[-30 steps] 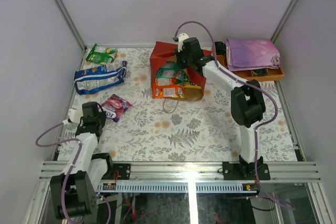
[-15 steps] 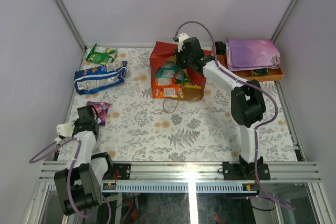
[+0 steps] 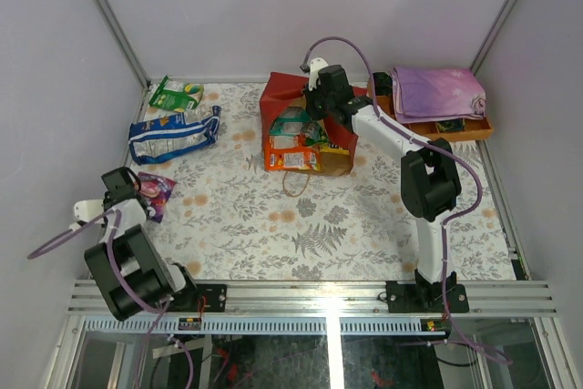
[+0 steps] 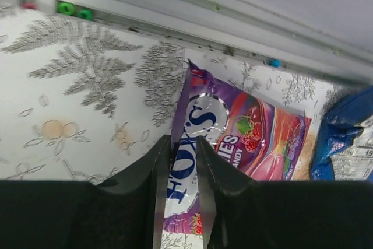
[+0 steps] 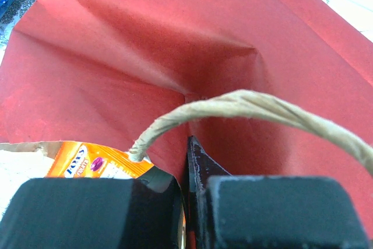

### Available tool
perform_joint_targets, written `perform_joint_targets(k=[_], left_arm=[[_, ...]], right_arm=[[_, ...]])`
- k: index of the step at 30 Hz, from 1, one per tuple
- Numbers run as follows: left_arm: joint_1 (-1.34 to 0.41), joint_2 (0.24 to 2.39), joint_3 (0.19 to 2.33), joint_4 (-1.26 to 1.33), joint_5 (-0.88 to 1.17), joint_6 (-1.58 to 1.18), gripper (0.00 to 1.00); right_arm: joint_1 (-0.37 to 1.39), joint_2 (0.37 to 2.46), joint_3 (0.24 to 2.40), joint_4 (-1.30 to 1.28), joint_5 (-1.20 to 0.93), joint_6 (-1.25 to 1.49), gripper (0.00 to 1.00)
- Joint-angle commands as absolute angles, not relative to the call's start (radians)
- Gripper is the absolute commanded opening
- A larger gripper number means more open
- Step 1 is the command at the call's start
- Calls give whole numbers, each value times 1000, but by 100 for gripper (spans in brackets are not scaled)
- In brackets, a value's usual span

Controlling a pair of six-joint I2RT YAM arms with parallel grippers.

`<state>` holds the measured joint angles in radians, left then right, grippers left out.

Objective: Take the snacks out of the paper bag
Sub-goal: Move the snack to the center of the board, then take out the snack from the paper bag.

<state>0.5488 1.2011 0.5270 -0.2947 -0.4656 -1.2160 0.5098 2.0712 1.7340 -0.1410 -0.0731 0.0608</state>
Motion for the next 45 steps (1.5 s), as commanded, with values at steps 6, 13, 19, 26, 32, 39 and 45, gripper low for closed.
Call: perform_joint_targets(k=[6, 13, 19, 26, 32, 39, 45], left_arm=[[577, 1196, 506, -90, -186, -1001, 100], [442, 1064, 601, -353, -300, -1123, 100], [46, 1079, 715, -371, -410, -1119, 100], [-259, 1394, 911, -201, -95, -700, 100], [-333, 1601, 988, -129, -61, -608, 96], [-346, 1695, 955, 39, -47, -568, 76], [-348, 1750, 958, 104, -33, -566, 69]], right_arm=[[501, 2038, 1724, -117, -83, 71, 0], [502, 2056, 1724, -104, -109, 100, 0], [503, 2081, 1758, -125, -125, 117, 0], [502, 2089, 1767, -136, -118, 119, 0], [502, 2081, 1752, -134, -131, 127, 0], [502, 2069, 1736, -131, -126, 124, 0], [503, 2072, 1741, -133, -133, 129, 0]])
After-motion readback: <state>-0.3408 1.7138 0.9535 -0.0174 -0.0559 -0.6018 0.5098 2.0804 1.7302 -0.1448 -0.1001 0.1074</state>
